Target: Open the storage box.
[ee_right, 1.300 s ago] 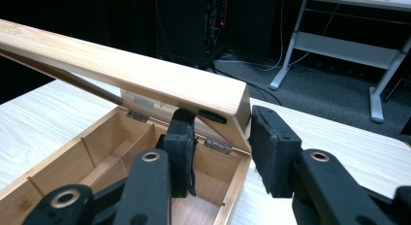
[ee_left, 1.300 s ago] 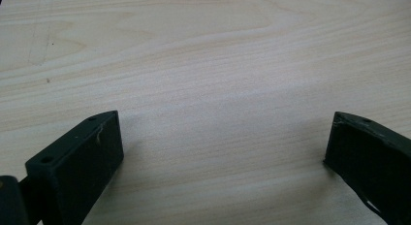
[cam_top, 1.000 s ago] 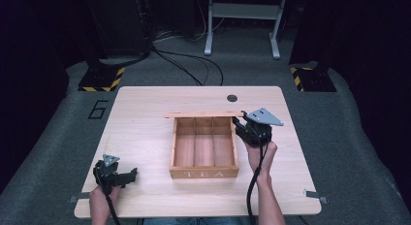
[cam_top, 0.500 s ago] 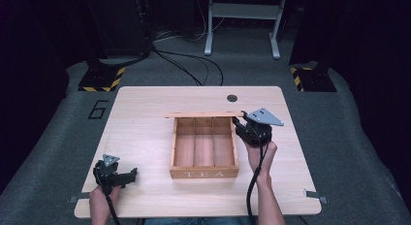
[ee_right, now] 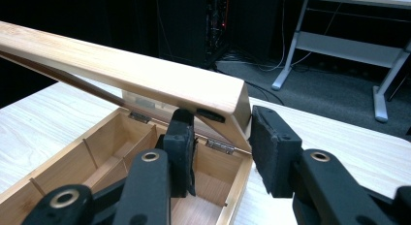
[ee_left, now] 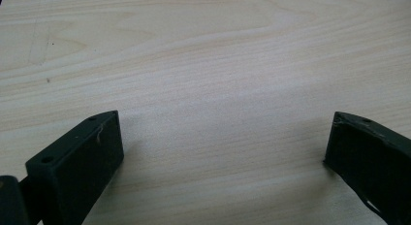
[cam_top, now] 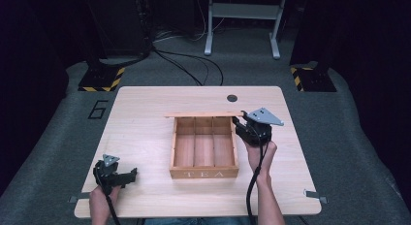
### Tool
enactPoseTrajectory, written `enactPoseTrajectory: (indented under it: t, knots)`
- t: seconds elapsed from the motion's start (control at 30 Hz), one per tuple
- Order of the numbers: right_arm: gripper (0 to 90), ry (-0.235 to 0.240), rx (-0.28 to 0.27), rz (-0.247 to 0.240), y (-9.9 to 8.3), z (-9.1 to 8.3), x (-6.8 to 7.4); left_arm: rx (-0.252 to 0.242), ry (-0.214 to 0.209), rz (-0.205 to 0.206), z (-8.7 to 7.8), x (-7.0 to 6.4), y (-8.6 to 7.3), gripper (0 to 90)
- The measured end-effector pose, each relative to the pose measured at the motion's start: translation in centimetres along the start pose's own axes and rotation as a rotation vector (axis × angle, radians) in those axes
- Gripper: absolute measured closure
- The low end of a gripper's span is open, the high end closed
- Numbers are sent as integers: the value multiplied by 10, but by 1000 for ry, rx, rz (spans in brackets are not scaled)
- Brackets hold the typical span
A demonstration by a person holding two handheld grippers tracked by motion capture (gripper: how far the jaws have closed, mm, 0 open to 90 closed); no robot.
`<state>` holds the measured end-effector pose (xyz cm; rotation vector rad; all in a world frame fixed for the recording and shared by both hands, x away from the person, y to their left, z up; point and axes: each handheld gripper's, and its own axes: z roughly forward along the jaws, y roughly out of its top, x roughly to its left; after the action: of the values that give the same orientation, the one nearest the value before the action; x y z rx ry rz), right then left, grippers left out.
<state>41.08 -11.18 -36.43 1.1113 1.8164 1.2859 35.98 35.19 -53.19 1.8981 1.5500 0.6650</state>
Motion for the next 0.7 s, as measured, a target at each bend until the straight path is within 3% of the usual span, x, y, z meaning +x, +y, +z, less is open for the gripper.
enactPoseTrajectory:
  t: [0.7]
  knots:
    - [616, -1, 1, 0, -1, 0, 0, 1, 0, -1, 0, 0, 0, 1]
